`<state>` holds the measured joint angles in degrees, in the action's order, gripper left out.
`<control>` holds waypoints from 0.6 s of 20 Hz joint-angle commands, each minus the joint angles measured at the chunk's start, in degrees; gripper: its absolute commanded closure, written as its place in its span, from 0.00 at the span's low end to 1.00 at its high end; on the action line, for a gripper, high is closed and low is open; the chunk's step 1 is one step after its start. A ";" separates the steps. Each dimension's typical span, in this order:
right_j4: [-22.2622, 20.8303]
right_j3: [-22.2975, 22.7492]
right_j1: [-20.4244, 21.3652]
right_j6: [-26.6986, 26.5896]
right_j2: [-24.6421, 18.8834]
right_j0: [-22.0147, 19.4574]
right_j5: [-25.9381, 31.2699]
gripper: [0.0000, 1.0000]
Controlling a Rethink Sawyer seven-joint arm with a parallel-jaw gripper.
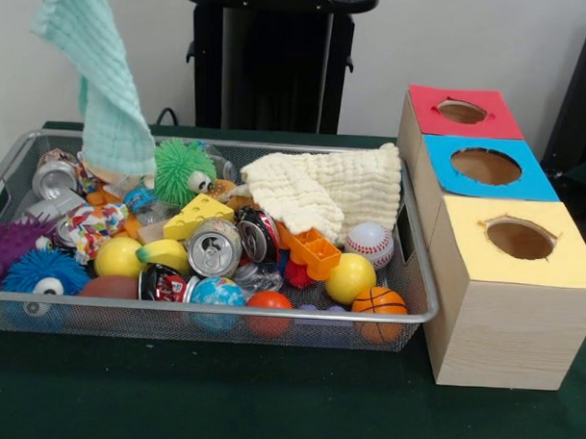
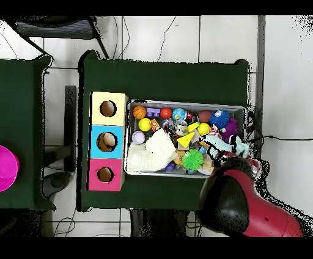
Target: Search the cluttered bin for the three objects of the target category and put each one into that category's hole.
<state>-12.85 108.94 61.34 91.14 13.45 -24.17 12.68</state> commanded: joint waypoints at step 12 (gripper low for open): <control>-3.97 -4.49 -18.26 5.09 -14.39 -10.44 -12.29 1.00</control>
<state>-12.83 107.33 51.41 91.14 7.82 -32.32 7.80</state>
